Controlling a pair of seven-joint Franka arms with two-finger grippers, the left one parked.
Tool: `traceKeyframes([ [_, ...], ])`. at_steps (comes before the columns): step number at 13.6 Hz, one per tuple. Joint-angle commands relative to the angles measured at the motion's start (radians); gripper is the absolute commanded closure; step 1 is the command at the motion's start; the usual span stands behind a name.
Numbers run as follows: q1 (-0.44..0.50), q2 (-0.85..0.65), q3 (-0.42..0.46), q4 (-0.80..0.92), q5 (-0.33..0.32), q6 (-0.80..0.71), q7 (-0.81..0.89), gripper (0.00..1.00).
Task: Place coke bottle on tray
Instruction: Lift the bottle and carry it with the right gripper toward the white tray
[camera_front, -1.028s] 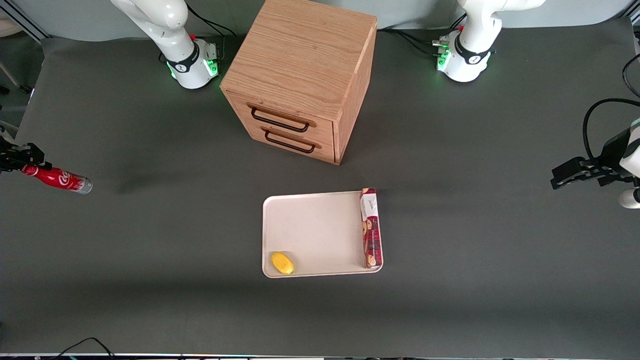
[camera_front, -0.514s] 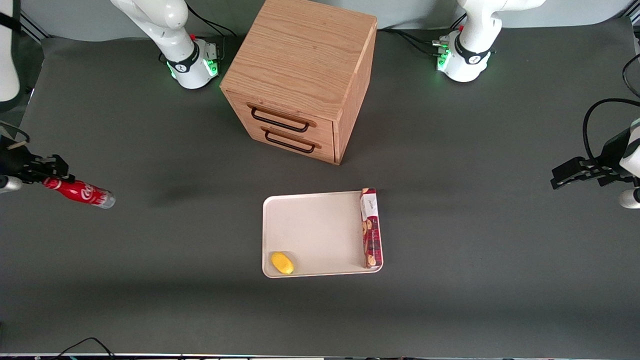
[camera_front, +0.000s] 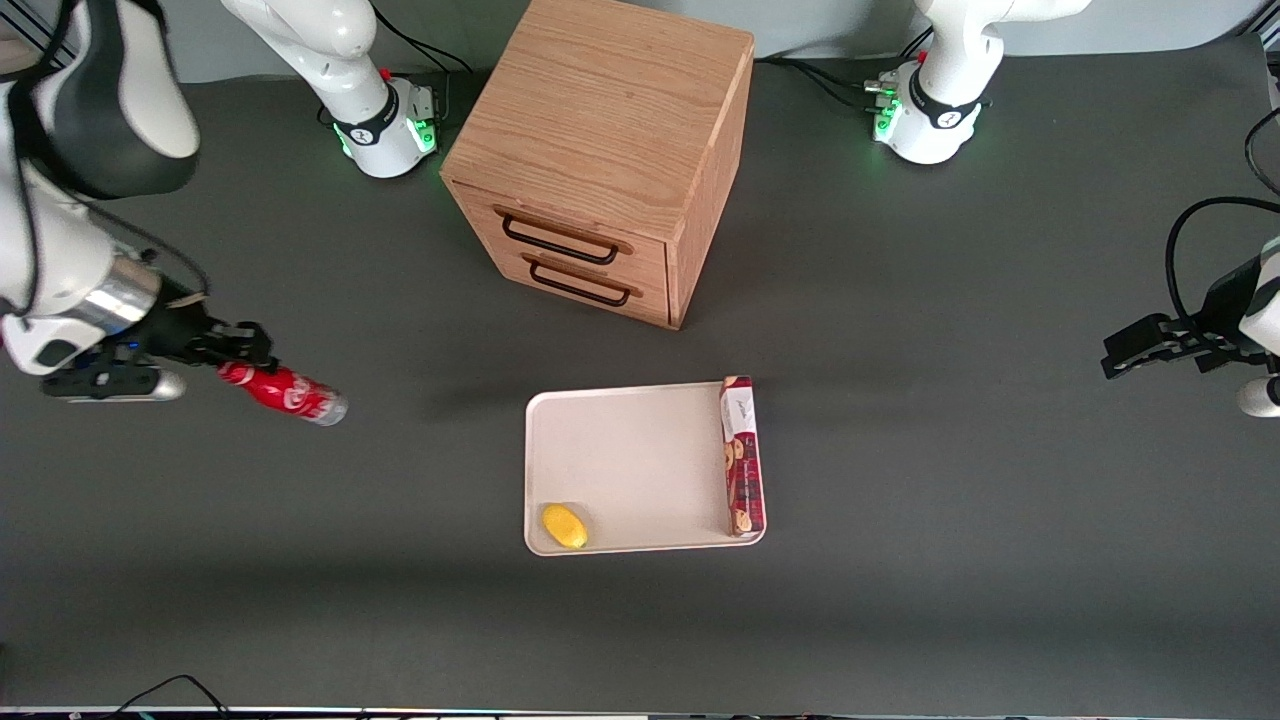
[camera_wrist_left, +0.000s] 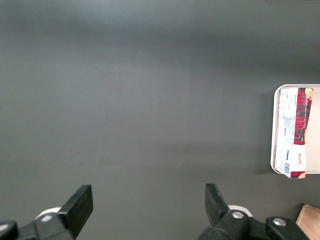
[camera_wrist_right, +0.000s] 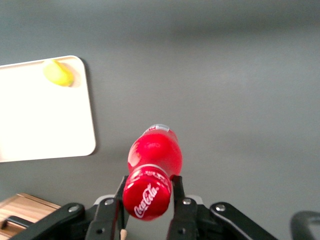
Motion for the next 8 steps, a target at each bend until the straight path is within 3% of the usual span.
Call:
traceKeyframes([
  [1,-0.006,0.061,0.127,0.064,-0.087,-0.019,0.222,1.00],
  [3,0.018,0.105,0.202,0.075,-0.145,-0.013,0.376,1.00],
  [8,0.216,0.307,0.210,0.181,-0.328,-0.007,0.754,1.00],
])
